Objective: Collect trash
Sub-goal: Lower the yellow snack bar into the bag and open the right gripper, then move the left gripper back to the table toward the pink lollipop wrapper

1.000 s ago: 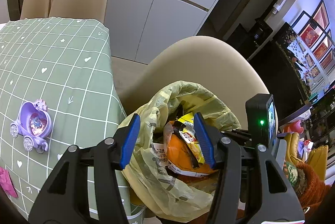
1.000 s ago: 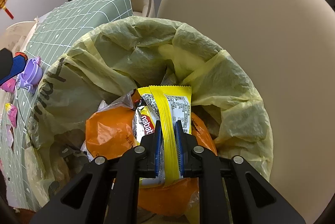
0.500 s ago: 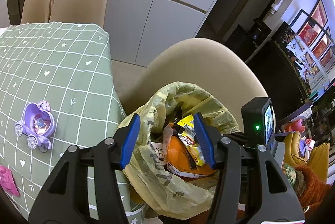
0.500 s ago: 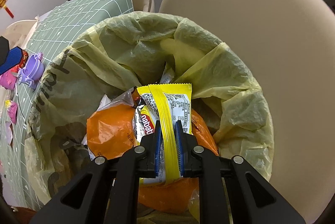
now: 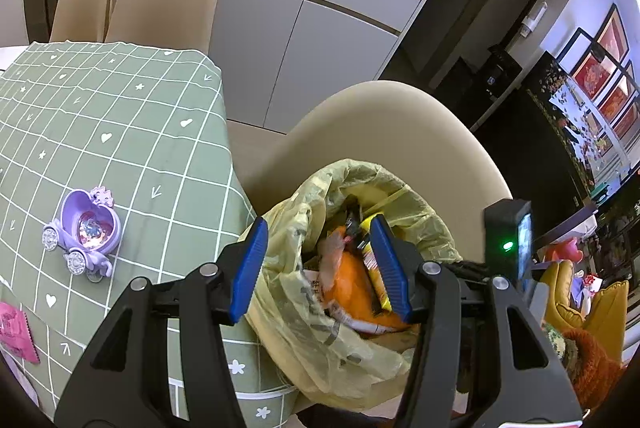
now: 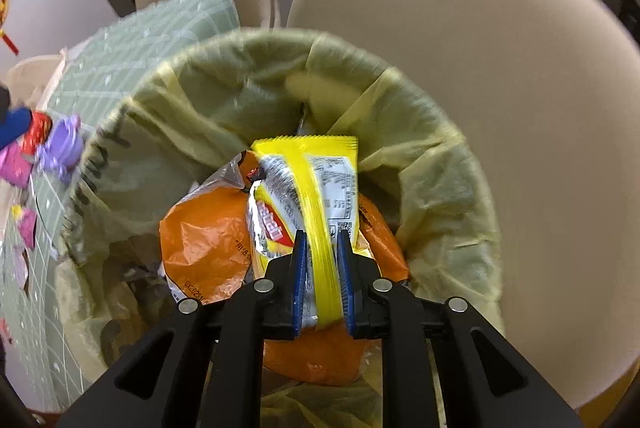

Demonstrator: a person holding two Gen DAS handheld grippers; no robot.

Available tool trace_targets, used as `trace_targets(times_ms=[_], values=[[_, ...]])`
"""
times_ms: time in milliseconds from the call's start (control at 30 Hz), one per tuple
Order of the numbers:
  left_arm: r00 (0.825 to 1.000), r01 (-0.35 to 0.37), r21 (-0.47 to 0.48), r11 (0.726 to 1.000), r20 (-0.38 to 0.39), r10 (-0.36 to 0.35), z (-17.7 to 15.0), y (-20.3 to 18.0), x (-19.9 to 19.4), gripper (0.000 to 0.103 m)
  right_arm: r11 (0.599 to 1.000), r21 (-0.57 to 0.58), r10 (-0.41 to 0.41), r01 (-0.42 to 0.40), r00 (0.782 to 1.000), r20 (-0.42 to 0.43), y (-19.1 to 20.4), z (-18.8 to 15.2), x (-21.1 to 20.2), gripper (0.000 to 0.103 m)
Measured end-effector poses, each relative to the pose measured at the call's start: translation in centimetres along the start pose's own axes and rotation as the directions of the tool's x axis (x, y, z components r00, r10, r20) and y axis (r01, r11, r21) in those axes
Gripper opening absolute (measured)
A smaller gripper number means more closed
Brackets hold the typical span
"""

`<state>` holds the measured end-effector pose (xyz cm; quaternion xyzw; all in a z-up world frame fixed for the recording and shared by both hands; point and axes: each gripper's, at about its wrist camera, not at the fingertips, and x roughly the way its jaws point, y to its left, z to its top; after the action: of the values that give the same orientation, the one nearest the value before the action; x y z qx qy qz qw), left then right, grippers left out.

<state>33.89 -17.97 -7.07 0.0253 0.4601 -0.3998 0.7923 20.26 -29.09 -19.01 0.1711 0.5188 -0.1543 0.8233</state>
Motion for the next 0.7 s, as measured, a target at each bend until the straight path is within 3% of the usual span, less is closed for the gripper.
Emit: trace_targets(times_ms=[133, 400, 700], values=[[1.0, -0.006, -0.022, 1.0, -0.012, 0.006, -0.9, 1.2, -0.6, 0.051, 1.0, 0.023, -0.018, 0.017, 0.998, 0.059, -0.3, -0.1, -1.8, 0.019], [0.999, -0.042, -0.042, 0.998, -0.022, 0.041, -2.6, 3.8, -2.5, 0.052, 0.999, 0.019, -0.031, 0.029, 0.994, 0.1, 0.5, -0.6, -3.5, 0.048], [0.998, -0.058, -0.104, 0.993, -0.01, 0.057, -4.4, 8.0, -4.3, 0.052, 0.997, -0.038, -0.062, 0.065, 0.995, 0.077, 3.1, -0.7, -4.3, 0.048]])
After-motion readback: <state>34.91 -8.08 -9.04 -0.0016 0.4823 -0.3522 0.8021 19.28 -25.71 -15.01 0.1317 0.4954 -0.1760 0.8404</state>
